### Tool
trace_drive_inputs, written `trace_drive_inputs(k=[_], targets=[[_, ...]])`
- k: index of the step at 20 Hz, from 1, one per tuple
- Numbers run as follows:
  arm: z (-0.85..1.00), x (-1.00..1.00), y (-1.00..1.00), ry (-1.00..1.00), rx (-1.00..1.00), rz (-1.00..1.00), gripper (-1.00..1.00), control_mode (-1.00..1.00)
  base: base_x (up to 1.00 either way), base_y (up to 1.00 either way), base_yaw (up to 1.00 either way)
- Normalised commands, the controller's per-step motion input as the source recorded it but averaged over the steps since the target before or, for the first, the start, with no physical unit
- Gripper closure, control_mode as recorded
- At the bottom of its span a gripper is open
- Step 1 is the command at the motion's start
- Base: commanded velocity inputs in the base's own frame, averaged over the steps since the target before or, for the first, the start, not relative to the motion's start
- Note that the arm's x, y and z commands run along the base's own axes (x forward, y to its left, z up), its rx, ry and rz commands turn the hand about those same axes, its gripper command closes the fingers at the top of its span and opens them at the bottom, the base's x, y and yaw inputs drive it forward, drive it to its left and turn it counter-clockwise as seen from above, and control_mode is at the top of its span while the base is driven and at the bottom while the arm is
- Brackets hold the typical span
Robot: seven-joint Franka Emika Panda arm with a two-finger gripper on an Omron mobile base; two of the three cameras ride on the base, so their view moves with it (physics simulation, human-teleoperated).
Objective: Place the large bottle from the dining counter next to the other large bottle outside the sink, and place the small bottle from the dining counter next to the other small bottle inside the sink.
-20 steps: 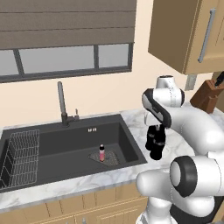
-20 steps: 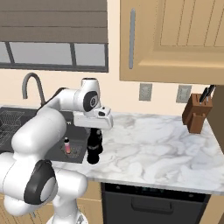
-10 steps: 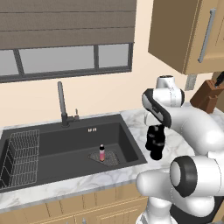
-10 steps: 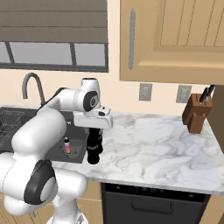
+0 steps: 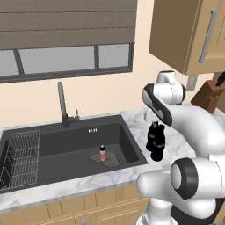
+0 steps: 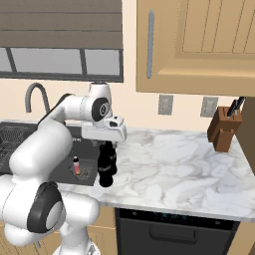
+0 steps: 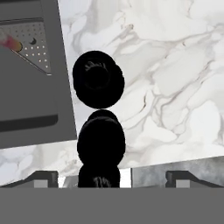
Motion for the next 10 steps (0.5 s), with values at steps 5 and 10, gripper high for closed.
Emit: trace_drive_inputs(k=[5,10], targets=[[0.46,0.00,0.32,0.00,-0.02,-0.03,-1.00,-1.00,0.00,0.00,0.00],[0.23,-0.08,0.42,0.00,0.00,-0.01,-1.00,-1.00,0.00,0.00,0.00]])
